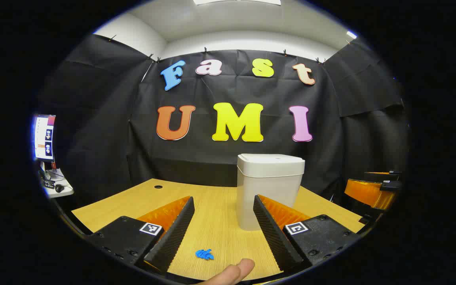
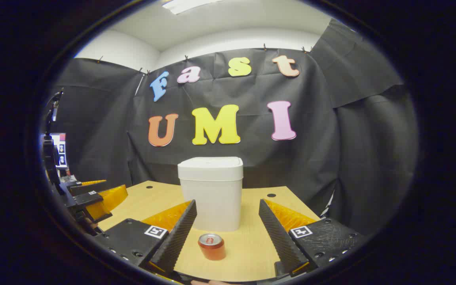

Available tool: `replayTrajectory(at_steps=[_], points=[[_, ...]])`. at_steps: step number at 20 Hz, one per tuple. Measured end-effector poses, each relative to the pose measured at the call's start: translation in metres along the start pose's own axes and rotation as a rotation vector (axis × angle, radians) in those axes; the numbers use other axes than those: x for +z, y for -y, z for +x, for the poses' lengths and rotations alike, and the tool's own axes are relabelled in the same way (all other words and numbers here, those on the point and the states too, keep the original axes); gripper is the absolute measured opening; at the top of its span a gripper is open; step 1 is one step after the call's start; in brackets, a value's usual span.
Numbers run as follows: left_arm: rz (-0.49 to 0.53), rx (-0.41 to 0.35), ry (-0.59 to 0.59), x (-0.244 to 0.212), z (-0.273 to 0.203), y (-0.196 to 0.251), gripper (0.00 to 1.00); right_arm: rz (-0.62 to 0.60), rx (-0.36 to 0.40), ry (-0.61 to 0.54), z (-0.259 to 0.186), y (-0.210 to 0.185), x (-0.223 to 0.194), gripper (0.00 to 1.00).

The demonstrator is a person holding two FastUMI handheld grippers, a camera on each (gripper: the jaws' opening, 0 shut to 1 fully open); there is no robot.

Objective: Press the lid of the desktop garbage bin to open it, pick up the crumpled paper on the desktop and throw it into the bin, then pick up the pop can on the desktop and drop it into the bin, and finally close the garbage bin lid.

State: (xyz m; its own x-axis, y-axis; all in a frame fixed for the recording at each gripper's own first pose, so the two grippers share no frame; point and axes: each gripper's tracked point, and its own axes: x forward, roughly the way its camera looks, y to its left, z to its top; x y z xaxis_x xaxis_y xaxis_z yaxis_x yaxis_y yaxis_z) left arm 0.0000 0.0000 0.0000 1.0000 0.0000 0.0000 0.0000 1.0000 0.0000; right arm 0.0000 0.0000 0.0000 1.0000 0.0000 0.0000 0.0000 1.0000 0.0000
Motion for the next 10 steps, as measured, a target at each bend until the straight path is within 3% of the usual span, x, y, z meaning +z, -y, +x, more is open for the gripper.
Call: replayTrajectory(at_steps=[10], points=[[0.006, 0.029, -0.019, -0.005, 0.007, -0.011, 0.97, -0.012, -0.021, -0.040, 0.008, 0.012, -0.017, 0.97]])
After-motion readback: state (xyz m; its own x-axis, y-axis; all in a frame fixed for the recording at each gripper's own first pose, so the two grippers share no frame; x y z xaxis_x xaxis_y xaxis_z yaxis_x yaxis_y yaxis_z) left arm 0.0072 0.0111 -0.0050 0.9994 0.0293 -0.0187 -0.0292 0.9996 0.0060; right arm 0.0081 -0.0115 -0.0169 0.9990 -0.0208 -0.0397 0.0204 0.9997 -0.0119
